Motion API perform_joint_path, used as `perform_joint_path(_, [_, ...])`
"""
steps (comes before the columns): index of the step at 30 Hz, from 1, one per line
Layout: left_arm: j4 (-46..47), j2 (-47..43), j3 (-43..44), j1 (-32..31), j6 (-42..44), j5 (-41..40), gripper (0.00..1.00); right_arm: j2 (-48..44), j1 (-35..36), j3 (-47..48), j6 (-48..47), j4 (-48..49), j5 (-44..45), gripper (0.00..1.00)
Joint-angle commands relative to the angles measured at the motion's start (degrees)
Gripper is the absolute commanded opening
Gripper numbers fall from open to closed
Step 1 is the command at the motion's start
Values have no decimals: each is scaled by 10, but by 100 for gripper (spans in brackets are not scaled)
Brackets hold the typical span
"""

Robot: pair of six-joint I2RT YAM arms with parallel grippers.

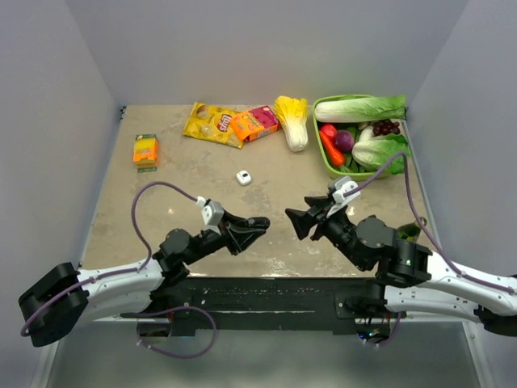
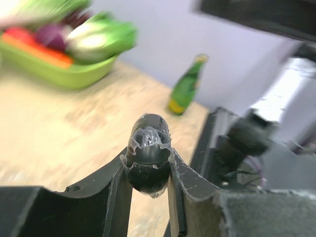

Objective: Insert the wireless bluetooth earbuds into the charging case
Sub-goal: Place the charging case at the center of the board, then reset both arms

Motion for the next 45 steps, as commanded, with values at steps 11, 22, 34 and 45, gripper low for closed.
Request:
perform_joint_path(11, [-248,288,155,202,-149,-42,0,130,1,-64,55,79,-57,68])
perform_joint_path(22, [-265,435,235,216,-143,-18,31,149,1,-55,66,60,-69,68])
perform_joint_path(34, [-393,265,171,233,-138,-147,100,133,1,-52,59,40,-41,68])
perform_joint_path(45, [-550,-3,125,198,-269,-376,100,53,1,-110,73,122,45,98])
